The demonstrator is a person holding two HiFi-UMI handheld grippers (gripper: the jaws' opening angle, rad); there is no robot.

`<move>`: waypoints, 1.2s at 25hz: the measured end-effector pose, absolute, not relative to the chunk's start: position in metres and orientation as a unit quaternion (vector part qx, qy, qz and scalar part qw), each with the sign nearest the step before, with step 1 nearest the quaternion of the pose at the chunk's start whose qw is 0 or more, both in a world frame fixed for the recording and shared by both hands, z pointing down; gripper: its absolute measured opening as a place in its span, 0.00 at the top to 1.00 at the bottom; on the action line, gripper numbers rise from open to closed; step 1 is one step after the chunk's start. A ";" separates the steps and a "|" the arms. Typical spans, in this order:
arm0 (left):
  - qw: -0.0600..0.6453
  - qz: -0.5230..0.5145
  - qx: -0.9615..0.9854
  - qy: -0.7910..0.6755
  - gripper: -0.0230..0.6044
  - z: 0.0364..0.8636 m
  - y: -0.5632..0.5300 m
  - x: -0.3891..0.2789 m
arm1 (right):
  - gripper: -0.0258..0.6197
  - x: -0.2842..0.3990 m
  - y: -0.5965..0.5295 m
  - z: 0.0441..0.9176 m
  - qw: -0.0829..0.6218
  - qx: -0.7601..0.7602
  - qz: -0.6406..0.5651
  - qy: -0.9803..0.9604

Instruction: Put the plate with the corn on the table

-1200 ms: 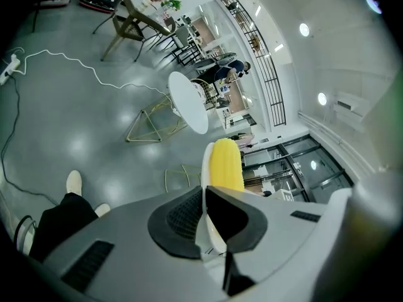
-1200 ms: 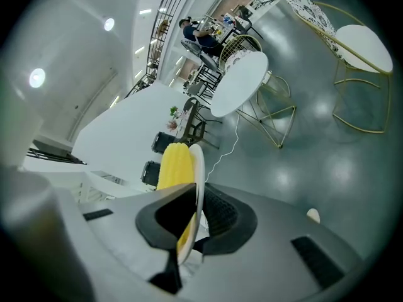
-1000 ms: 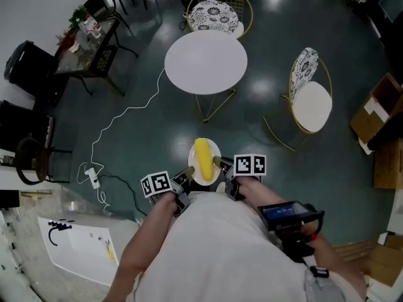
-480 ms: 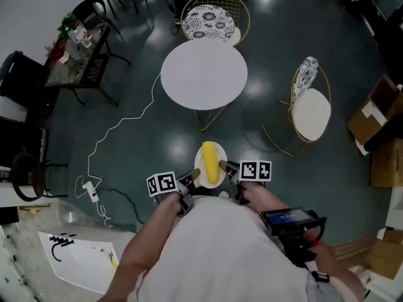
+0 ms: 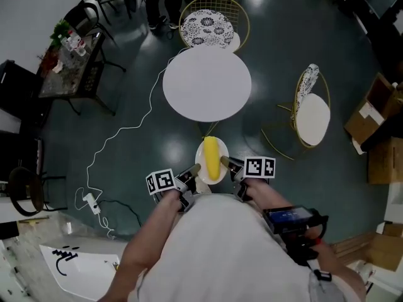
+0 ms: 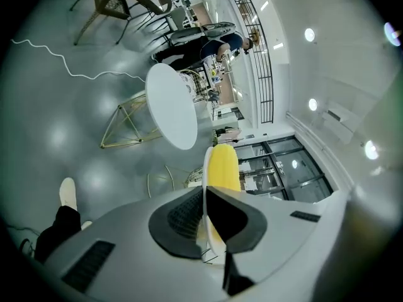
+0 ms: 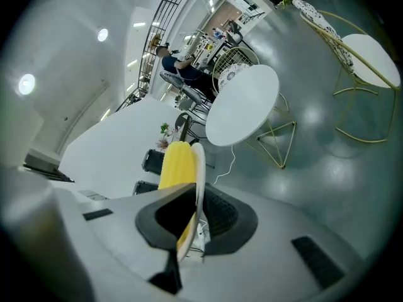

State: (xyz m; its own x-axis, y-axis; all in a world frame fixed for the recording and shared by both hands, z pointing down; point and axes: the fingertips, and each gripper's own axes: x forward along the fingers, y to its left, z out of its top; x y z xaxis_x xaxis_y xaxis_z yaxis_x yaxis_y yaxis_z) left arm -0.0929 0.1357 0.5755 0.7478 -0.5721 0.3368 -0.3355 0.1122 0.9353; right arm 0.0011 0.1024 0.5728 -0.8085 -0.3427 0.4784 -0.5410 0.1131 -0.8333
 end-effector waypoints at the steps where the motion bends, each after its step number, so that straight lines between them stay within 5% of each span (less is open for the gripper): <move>1: 0.661 -0.091 0.662 -0.343 0.93 0.575 0.131 -0.098 | 0.91 -0.004 0.098 0.572 0.082 0.298 0.596 -0.741; 30: 0.647 -0.083 0.652 -0.386 0.93 0.586 0.053 -0.173 | 0.91 -0.081 0.016 0.589 0.129 0.266 0.595 -0.748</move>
State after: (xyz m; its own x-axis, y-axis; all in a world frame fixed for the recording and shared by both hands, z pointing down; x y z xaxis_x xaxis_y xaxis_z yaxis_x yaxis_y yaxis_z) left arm -0.1727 0.0530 0.5863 0.6889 -0.6105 0.3908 -0.3955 0.1352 0.9084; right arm -0.0810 0.0160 0.5885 -0.8256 -0.2434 0.5091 -0.5508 0.1516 -0.8208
